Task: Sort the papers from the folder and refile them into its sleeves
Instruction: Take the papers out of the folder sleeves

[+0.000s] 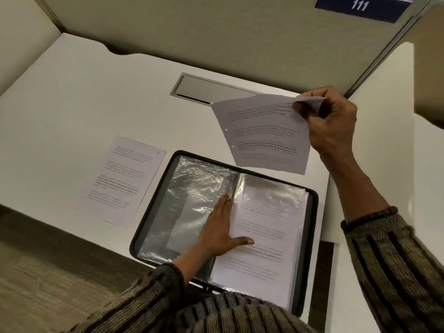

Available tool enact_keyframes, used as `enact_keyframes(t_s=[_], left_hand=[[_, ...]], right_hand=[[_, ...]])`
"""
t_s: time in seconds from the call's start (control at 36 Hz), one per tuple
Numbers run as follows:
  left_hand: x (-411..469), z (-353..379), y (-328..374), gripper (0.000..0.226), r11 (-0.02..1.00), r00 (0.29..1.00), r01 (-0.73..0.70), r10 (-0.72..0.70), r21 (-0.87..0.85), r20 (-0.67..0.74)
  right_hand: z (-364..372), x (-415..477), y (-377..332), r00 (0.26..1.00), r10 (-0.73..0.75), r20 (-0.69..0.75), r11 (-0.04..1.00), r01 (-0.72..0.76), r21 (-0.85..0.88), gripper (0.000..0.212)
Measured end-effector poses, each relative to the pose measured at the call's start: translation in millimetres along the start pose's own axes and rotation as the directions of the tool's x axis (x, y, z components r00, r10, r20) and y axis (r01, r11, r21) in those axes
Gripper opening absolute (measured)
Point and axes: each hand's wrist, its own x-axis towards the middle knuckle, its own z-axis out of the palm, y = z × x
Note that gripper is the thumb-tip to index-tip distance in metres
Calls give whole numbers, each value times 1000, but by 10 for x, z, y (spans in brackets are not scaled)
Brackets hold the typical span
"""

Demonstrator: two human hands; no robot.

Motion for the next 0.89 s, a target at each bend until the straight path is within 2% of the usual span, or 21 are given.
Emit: enact_keyframes(t_s=[0.08, 0.17, 0.25, 0.31, 0.36, 0.47, 0.56, 0.67, 0.78, 0.89], left_hand=[[-22, -194, 99, 140, 959, 989, 34, -73, -280, -129], [-20, -495, 181, 129, 843, 948, 57, -215, -534, -237], [15, -861, 221, 88, 799, 921, 19, -249, -602, -300], [32, -1071, 245, 55, 775, 929, 17, -245, -631, -277], [17, -1211, 258, 39, 715, 949, 16, -231, -698, -215], [-59, -1294, 165, 30, 615, 944, 73, -296, -785, -144], [-128, -1296, 10, 27, 527, 905, 115, -405, -842, -129], [-272, -1408, -176, 24, 435, 876, 141, -474, -889, -93], [-342, -1590, -562, 24, 479, 818, 186, -559, -858, -135], [-372, -1839, -954, 23, 479, 778, 229, -613, -847, -136]], right_hand=[[-10, -100, -87, 1000, 6, 26, 999, -7, 39, 15], [12, -201, -62, 997, 65, 51, 996, -68, 61, 15], [80, -306, 2, 974, 180, 135, 980, -190, 64, 22], [160, -405, 49, 942, 278, 188, 954, -293, 58, 25], [273, -522, 94, 907, 367, 207, 920, -387, 65, 27], [505, -733, 196, 801, 564, 201, 794, -592, 134, 30], [674, -905, 303, 667, 707, 233, 639, -745, 191, 36], [926, -1210, 338, 507, 783, 359, 479, -861, 170, 41], [1250, -1524, 232, 412, 797, 442, 440, -897, 43, 34], [1652, -1749, 105, 375, 793, 481, 456, -888, -60, 23]])
